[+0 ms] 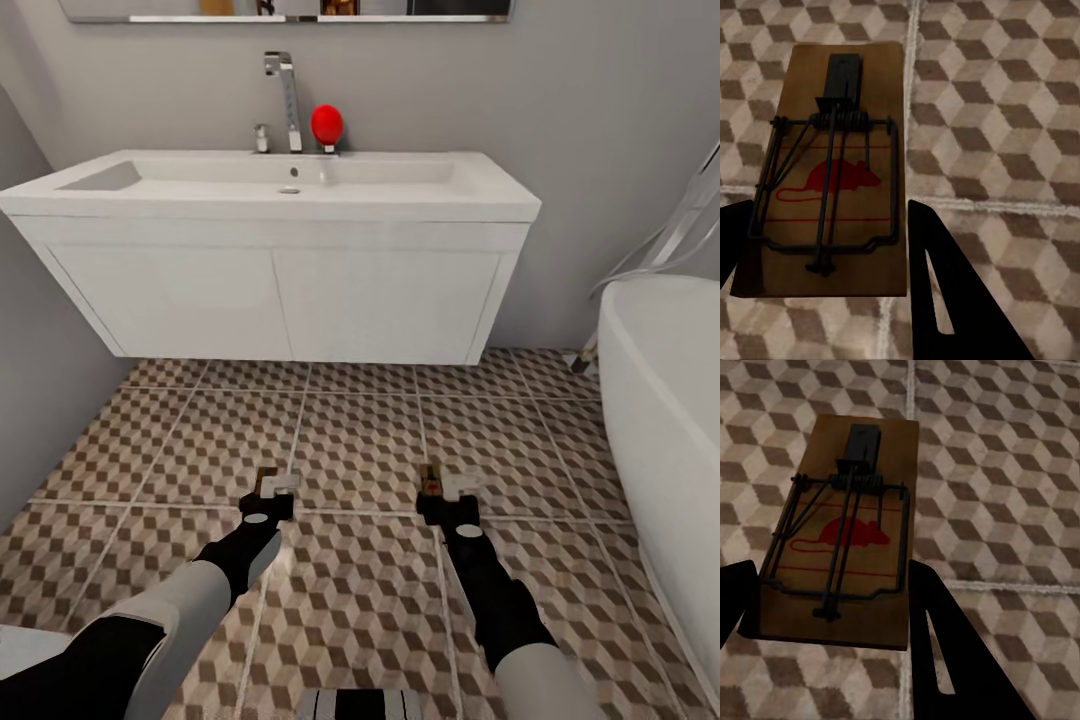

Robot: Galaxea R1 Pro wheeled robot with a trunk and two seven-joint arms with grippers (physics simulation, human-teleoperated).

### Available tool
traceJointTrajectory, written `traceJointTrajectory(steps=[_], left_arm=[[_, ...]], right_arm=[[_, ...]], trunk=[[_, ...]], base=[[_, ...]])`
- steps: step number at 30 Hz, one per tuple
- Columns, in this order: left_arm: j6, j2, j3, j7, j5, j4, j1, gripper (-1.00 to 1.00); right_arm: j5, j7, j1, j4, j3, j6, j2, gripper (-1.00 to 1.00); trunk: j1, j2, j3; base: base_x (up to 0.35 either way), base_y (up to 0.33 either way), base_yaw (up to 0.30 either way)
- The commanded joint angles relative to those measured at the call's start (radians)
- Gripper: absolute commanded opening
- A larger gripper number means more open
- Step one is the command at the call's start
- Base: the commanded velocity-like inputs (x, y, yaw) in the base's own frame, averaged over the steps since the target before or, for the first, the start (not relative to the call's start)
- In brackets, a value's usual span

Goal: Take the four mousetraps from the cabinet in the bathroom and place them on the bathroom floor. Make sure all four end up on the same floor surface, and ensure that at least two of them are either under or directly next to the same bathroom sink.

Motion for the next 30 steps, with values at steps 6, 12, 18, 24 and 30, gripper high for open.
traceJointTrajectory(steps=[6,12,18,24,30], left_arm=[[-0.001,0.0,-0.009,0.008,0.005,0.001,-0.001,-1.0],[-0.001,0.0,-0.009,0.007,0.005,0.008,-0.001,-1.0],[-0.001,0.0,-0.009,0.007,0.005,0.009,-0.001,-1.0],[-0.001,0.0,-0.009,0.007,0.005,0.01,-0.001,-1.0],[-0.001,0.0,-0.009,0.007,0.005,0.01,-0.001,-1.0]], right_arm=[[0.007,0.002,0.0,0.008,0.0,-0.006,0.001,-1.0],[0.007,0.002,0.0,0.009,0.0,-0.007,0.001,-1.0],[0.007,0.002,0.0,0.009,0.0,-0.007,0.001,-1.0],[0.007,0.002,0.0,0.009,0.0,-0.011,0.001,-1.0],[0.007,0.002,0.0,0.009,0.0,-0.012,0.001,-1.0]], trunk=[[0.023,-0.043,-0.029],[0.046,-0.085,-0.058],[0.062,-0.113,-0.088],[0.065,-0.114,-0.121],[0.067,-0.116,-0.154]], base=[[0.0,0.0,0.0],[0.0,0.0,0.0],[0.0,0.0,0.0],[0.0,0.0,0.0],[0.0,0.0,0.0]])
